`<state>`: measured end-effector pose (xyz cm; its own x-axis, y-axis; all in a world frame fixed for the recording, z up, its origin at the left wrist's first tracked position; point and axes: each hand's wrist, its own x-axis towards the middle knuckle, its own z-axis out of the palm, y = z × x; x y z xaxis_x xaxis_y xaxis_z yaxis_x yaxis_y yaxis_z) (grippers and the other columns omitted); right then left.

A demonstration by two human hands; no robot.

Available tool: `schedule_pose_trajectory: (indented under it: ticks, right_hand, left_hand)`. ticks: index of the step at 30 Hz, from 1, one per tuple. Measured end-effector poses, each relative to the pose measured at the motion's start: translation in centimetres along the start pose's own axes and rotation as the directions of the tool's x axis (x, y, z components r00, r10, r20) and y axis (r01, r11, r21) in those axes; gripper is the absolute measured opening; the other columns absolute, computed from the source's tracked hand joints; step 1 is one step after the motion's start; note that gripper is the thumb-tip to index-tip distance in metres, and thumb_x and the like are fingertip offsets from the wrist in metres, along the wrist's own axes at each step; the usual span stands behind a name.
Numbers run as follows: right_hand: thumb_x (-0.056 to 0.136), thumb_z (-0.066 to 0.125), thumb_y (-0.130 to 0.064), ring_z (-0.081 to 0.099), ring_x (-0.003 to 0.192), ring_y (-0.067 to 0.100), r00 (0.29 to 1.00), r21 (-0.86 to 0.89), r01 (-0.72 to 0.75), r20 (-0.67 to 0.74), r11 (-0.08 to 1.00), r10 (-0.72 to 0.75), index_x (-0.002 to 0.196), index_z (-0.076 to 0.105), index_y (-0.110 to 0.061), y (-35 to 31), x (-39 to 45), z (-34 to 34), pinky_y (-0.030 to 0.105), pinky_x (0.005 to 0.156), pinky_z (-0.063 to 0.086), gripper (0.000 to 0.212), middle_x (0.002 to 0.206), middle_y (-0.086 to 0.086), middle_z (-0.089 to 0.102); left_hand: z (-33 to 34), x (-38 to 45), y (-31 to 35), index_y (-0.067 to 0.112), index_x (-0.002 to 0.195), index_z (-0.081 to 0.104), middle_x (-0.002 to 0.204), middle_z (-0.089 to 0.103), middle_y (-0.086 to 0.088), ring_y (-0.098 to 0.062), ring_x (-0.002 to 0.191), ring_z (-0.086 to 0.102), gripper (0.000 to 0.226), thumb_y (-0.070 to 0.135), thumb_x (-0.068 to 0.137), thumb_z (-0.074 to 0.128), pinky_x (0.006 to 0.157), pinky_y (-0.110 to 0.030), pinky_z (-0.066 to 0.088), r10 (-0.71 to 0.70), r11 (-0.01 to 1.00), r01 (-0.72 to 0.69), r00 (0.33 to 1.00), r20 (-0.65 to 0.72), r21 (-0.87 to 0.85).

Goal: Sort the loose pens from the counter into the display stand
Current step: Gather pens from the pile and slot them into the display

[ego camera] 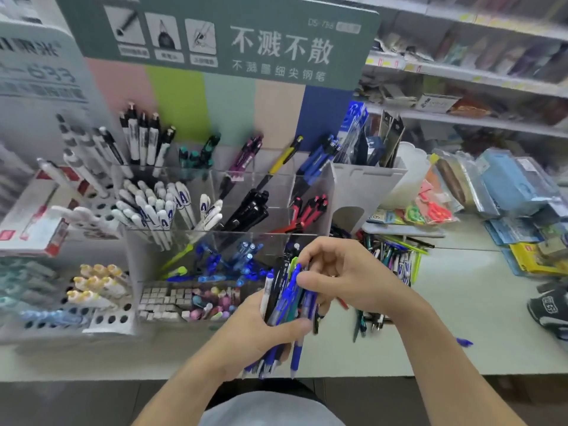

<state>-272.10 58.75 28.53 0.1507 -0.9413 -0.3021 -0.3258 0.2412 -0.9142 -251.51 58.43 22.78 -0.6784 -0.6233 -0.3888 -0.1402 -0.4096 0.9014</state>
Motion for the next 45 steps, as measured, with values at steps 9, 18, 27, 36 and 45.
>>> schedule_pose_trajectory:
  ticks: [9,18,27,36,45]
  right_hand:
    - [0.088,0.077,-0.013,0.067,0.054,0.023,0.974,0.065,0.014,0.226,0.998,-0.028,0.097,0.063,-0.008,-0.7,3.4,-2.2,0.031,0.051,0.058,0.017,0.08,0.018,0.064]
    - [0.08,0.083,-0.023,0.068,0.057,0.026,0.923,0.104,-0.053,0.386,0.993,0.009,0.097,0.057,-0.01,1.0,4.4,-4.8,0.035,0.053,0.059,0.034,0.078,0.01,0.066]
    - [0.081,0.083,-0.044,0.072,0.057,0.024,0.946,-0.293,-0.057,0.289,0.955,0.145,0.095,0.051,-0.02,2.0,3.3,-4.5,0.043,0.056,0.058,0.042,0.072,-0.002,0.069]
    - [0.086,0.08,-0.011,0.064,0.052,0.03,0.929,0.058,-0.204,0.327,0.977,0.174,0.104,0.05,-0.008,5.6,2.0,-1.8,0.045,0.055,0.056,0.035,0.072,0.007,0.062]
    - [0.087,0.079,-0.008,0.064,0.055,0.031,0.973,0.078,-0.101,0.214,0.992,0.083,0.101,0.061,-0.013,3.9,1.7,2.1,0.055,0.058,0.06,0.023,0.083,0.027,0.06]
  left_hand:
    - [0.7,1.4,1.4,0.018,0.095,0.07,0.085,0.071,-0.017,-0.03,0.066,0.058,0.022,0.023,0.079,0.084,0.064,-0.036,0.052,-0.114,0.988,0.105,0.991,-0.077,-0.109]
    - [2.8,3.3,1.6,0.006,0.105,0.069,0.089,0.068,-0.015,-0.029,0.071,0.059,0.035,0.019,0.075,0.083,0.057,-0.031,0.052,-0.198,0.965,0.186,0.979,-0.05,-0.185]
    - [4.7,4.5,-0.4,0.013,0.098,0.071,0.09,0.072,-0.019,-0.031,0.083,0.067,0.023,0.013,0.076,0.078,0.086,-0.051,0.057,-0.238,0.964,0.226,0.968,-0.079,-0.141]
    - [2.6,3.0,-1.9,0.005,0.118,0.063,0.11,0.067,-0.014,-0.032,0.096,0.067,0.036,0.001,0.084,0.071,0.092,-0.042,0.053,-0.225,0.96,0.242,0.966,0.128,-0.141]
    - [-0.6,0.3,-2.4,0.008,0.118,0.064,0.109,0.066,-0.006,-0.022,0.097,0.06,0.038,0.009,0.081,0.074,0.089,-0.035,0.048,-0.109,0.972,0.144,0.976,0.188,-0.184]
